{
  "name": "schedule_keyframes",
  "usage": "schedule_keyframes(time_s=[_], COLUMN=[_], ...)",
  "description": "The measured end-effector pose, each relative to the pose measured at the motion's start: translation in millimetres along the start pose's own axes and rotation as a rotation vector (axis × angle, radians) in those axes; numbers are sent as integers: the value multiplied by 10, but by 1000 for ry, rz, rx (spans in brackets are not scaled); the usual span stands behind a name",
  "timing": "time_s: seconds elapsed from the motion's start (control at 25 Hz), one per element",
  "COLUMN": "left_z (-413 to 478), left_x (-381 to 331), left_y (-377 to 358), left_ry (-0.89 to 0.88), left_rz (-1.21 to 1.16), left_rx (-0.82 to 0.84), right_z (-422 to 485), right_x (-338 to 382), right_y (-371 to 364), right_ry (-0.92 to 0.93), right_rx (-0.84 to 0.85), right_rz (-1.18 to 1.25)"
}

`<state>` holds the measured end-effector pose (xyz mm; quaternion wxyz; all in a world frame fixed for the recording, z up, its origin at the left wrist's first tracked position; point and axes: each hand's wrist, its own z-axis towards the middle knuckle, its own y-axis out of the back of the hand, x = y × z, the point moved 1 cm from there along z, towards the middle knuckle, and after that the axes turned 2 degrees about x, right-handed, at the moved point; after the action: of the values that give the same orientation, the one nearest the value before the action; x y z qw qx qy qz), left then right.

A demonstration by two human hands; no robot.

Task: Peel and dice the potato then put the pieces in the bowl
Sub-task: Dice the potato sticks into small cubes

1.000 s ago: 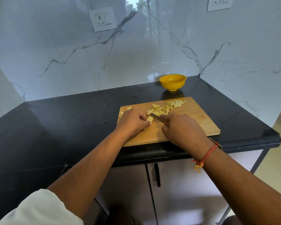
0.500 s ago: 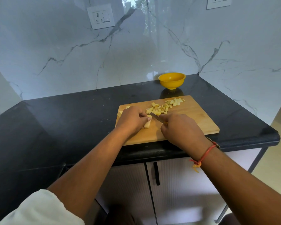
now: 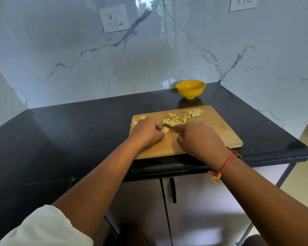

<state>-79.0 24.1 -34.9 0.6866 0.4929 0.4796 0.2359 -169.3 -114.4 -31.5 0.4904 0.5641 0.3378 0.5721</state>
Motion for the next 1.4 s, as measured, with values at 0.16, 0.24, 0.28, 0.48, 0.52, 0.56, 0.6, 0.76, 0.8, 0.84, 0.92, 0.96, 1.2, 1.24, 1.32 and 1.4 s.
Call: schedule_keyframes(time_s=[0.16,0.24,0.28,0.48,0.52,0.56,0.6,0.76,0.8,0.84,0.92,0.96,1.2,1.24,1.32,1.4], left_z=[34,44,54,67,69,74,78,84,79,75,77,78,54,56,65,67], left_x=[1,-1,7,40,43,45,43,34,31,28,26,27,14,15,23,26], left_y=[15,1,-8,-76,-87,-95,-94,-96,-102,-108,-116,-117,-108,-107,-110,-114], left_ry=[-14,-10,-16,-51,-52,-50,-48,-45,-42,-39,-33,-31,-70,-71,-73,-73], left_rz=[34,27,20,-12,-12,-10,-7,14,18,21,15,11,4,-1,-13,-21], left_rx=[-3,-22,-34,-111,-124,-133,-136,-152,-163,-175,-191,-193,-190,-189,-194,-198], right_z=[-31,-29,-17,55,61,61,68,76,58,31,-49,-86,-281,-290,-285,-252], right_x=[-30,-36,-33,-10,-2,10,33,115,112,101,63,39,-101,-127,-161,-182], right_y=[-70,-89,-99,-132,-140,-149,-154,-129,-112,-97,-88,-88,-23,-7,11,30], right_ry=[26,21,21,3,2,0,-5,15,34,57,94,97,113,112,101,76], right_rx=[-7,-21,-20,35,35,41,58,109,118,126,130,131,156,141,89,43], right_rz=[-10,-7,-9,-39,-49,-61,-78,-167,-184,-200,-226,-228,-304,-326,-320,-228])
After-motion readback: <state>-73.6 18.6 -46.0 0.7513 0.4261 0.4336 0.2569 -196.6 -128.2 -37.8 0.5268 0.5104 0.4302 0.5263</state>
